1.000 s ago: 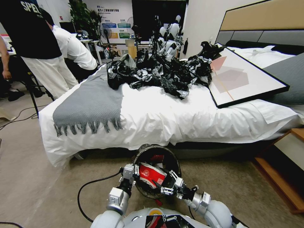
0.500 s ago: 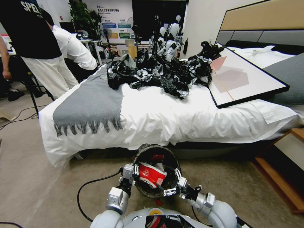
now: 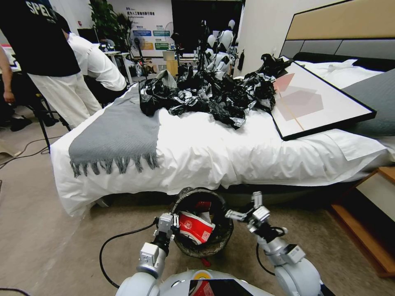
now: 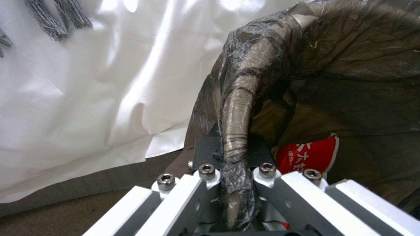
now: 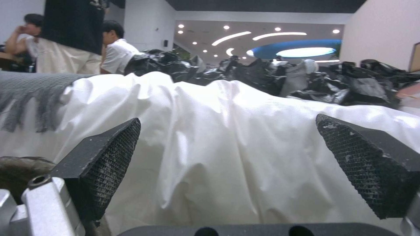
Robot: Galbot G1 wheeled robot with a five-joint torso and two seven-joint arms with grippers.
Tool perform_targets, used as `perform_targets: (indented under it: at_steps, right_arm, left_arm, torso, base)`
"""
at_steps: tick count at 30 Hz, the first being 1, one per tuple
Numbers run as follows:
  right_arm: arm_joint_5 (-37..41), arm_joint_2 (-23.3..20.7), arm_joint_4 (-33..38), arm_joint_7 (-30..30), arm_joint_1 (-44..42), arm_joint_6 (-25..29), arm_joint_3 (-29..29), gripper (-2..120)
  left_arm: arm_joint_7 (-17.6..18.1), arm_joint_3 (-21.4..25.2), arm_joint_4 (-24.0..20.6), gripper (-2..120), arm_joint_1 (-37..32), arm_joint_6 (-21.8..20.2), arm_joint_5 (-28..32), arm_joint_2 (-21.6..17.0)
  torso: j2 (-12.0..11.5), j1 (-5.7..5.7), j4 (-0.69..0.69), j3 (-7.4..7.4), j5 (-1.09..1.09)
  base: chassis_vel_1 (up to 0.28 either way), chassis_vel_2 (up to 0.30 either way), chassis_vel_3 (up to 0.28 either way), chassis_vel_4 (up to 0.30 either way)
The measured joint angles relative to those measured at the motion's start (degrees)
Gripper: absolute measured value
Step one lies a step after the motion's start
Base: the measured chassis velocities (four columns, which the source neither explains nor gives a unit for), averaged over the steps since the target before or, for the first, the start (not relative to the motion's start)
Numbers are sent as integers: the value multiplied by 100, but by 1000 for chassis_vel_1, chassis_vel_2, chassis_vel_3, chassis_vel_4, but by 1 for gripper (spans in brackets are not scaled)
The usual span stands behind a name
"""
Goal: Pick up the trash bin, then pick up the garbage from the floor and place it into the trash bin.
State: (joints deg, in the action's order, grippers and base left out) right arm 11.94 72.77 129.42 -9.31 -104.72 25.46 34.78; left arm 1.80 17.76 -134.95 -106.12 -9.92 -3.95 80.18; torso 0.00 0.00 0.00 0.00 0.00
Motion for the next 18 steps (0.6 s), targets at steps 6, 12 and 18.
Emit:
perform_targets:
  at_steps: [6, 12, 18]
  right_arm:
    - [106, 107, -177, -9, 24, 206, 148, 100]
    - [150, 159, -276, 13, 66, 232, 152, 100]
    - [138, 222, -418, 124, 102, 383, 109, 100]
  left_arm:
    - [3, 12, 6, 1, 3, -1, 2, 30]
    - [5, 24, -1, 1, -5, -11, 21, 28]
    - [4, 23, -15, 1, -26, -20, 2, 44]
  torso:
    - [0, 0, 1, 0, 1]
    - [0, 0, 1, 0, 1]
    - [0, 0, 0, 0, 1]
  base:
    - [0, 0, 0, 0]
    - [0, 0, 0, 0]
    - [0, 0, 0, 0]
